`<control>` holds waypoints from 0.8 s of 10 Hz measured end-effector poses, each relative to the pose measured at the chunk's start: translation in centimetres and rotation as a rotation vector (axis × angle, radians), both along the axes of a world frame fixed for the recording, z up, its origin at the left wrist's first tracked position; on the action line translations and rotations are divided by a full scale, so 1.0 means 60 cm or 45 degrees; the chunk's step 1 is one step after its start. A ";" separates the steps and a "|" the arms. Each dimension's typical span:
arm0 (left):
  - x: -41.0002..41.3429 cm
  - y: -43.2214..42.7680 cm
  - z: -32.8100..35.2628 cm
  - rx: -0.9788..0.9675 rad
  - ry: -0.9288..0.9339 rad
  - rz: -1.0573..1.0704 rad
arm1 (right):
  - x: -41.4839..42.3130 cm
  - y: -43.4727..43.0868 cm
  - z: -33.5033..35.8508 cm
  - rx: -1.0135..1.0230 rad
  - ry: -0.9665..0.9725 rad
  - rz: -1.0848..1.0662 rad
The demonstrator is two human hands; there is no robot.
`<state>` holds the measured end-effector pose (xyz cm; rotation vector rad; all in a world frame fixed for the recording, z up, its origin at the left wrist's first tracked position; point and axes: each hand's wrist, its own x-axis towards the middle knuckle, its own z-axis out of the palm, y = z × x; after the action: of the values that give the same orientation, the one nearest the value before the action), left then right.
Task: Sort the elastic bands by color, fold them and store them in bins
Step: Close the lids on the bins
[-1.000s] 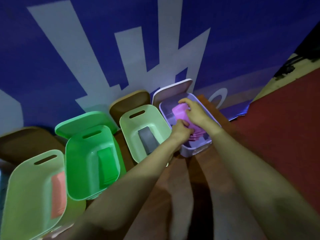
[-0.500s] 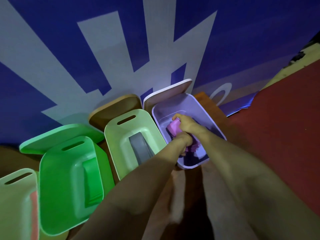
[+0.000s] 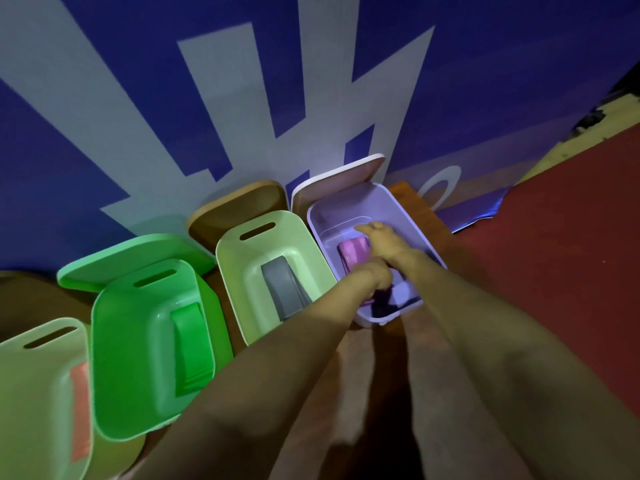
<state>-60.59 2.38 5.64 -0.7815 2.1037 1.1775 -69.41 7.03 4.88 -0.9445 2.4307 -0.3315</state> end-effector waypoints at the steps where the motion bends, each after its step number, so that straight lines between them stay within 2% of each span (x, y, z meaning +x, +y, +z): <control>1: 0.054 0.011 0.127 -0.413 0.231 -0.274 | 0.022 0.032 0.067 -0.072 0.200 0.019; 2: 0.090 -0.005 0.158 -0.796 0.424 -0.333 | 0.065 0.070 0.135 -0.179 0.433 0.067; 3: 0.139 -0.022 0.184 -0.974 0.613 -0.346 | 0.113 0.109 0.168 -0.277 0.539 0.067; 5: 0.192 -0.051 0.167 -0.898 0.684 -0.199 | 0.157 0.167 0.156 -0.341 0.531 0.027; 7: 0.170 -0.012 0.156 -0.870 0.629 -0.055 | 0.095 0.188 0.141 -0.492 0.469 0.071; 8: 0.151 0.018 0.151 -0.847 0.579 -0.080 | 0.061 0.189 0.132 -0.504 0.404 0.069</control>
<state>-51.54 3.46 14.73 -0.7607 2.9413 0.6440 -65.73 18.35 12.79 -1.3148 2.6714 -0.7099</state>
